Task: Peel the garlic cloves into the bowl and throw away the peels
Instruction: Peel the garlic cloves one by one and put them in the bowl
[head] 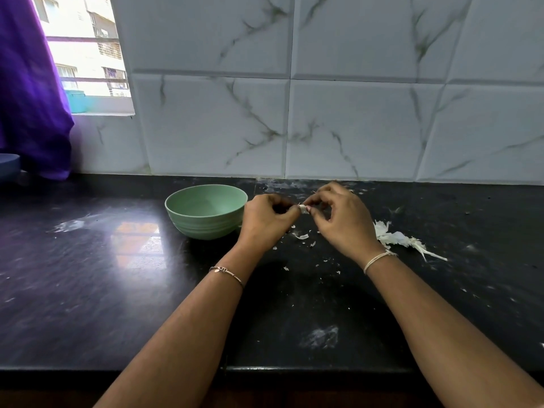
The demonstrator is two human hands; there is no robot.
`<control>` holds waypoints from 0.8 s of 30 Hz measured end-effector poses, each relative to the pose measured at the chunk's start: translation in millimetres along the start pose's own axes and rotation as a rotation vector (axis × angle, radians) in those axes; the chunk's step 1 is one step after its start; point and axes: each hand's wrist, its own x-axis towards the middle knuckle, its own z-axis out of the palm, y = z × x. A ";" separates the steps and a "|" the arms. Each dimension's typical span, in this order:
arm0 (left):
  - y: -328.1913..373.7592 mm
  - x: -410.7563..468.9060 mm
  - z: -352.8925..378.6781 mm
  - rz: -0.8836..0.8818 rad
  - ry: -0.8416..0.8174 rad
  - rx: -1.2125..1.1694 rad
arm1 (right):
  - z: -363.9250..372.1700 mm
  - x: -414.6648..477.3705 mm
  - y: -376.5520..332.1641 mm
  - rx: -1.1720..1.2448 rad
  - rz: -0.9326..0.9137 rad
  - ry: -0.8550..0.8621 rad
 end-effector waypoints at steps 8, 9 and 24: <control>-1.2 0.4 0.7 -0.006 -0.030 0.040 | -1.0 -1.2 -6.9 -0.270 -0.070 -0.060; -1.9 0.8 1.2 -0.006 -0.037 0.034 | -1.7 -1.4 -7.7 -0.292 -0.079 -0.059; -3.1 1.3 -2.2 0.128 -0.168 0.239 | -4.4 -4.5 -9.9 -0.407 -0.093 -0.154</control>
